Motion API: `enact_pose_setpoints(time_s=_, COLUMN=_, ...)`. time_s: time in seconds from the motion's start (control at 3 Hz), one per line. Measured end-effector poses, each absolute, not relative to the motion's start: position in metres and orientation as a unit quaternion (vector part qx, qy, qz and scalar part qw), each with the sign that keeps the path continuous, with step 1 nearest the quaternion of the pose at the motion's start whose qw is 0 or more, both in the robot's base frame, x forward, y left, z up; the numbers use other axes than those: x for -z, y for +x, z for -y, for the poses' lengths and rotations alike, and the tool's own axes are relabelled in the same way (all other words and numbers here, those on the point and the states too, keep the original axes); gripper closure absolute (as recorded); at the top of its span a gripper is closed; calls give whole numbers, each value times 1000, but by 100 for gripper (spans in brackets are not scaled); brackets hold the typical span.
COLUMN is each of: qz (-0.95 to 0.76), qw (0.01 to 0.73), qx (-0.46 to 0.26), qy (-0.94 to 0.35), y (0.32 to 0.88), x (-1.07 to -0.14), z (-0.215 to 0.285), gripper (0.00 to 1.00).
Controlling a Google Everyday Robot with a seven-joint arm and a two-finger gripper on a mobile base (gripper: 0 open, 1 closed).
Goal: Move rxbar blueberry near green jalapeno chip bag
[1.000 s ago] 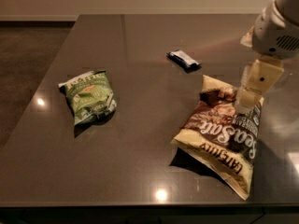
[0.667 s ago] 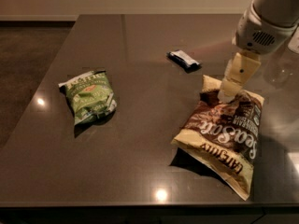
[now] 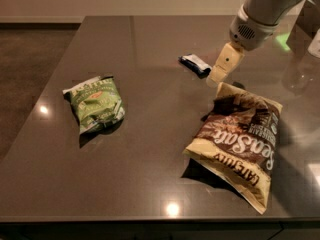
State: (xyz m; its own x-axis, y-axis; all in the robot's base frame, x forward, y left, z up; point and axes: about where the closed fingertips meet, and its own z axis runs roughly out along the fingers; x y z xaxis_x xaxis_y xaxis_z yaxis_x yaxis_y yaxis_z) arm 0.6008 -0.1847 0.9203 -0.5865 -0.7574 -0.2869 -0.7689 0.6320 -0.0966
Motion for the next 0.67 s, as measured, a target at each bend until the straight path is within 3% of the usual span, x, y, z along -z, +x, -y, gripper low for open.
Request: enact_pose_setpoints(time_s=0.67, qz=-925, qw=136, qx=-25, qy=-355, y=652, x=-887, z=177, gripper=0)
